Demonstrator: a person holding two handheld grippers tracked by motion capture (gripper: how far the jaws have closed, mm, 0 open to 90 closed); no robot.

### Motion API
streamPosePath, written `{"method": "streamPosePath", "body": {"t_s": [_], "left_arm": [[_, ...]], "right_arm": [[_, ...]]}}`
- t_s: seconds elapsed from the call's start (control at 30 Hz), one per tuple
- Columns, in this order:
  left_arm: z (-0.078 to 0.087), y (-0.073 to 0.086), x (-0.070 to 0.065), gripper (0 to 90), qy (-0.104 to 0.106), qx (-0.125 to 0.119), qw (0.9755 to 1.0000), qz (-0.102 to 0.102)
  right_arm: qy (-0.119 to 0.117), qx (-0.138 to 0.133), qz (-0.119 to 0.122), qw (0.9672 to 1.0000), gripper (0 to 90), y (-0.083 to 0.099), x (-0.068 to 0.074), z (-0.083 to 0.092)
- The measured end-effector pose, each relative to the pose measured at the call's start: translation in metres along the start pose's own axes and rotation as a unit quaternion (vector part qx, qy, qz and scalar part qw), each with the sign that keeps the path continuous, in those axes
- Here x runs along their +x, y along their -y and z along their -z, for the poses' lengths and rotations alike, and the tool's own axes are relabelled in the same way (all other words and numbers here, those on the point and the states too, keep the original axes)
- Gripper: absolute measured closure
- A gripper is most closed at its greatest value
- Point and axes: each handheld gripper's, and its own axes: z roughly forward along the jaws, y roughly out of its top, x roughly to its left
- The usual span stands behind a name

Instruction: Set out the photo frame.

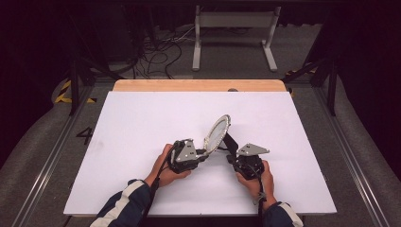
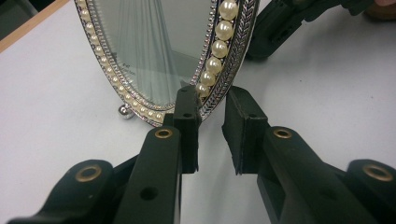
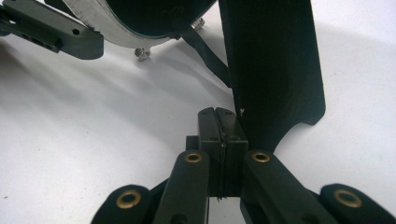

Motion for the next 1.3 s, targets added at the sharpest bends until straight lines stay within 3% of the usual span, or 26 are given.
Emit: {"method": "streamPosePath", "body": {"t_s": [0.37, 0.87, 1.3], "left_arm": [[-0.003, -0.002, -0.001, 75.1, 0.006, -0.001, 1.0, 0.003], [-0.009, -0.007, -0.004, 75.2, 0.013, -0.004, 0.9999, 0.006], [-0.003, -0.006, -0.003, 75.8, 0.014, -0.004, 0.9999, 0.007]], "right_arm": [[0.012, 0.002, 0.012, 0.9998, 90.0, -0.001, -0.004, -0.001], [0.019, 0.0, 0.001, 0.9998, 90.0, -0.001, -0.014, -0.001], [0.02, -0.001, 0.003, 0.9998, 90.0, 0.0, -0.012, -0.001]]}}
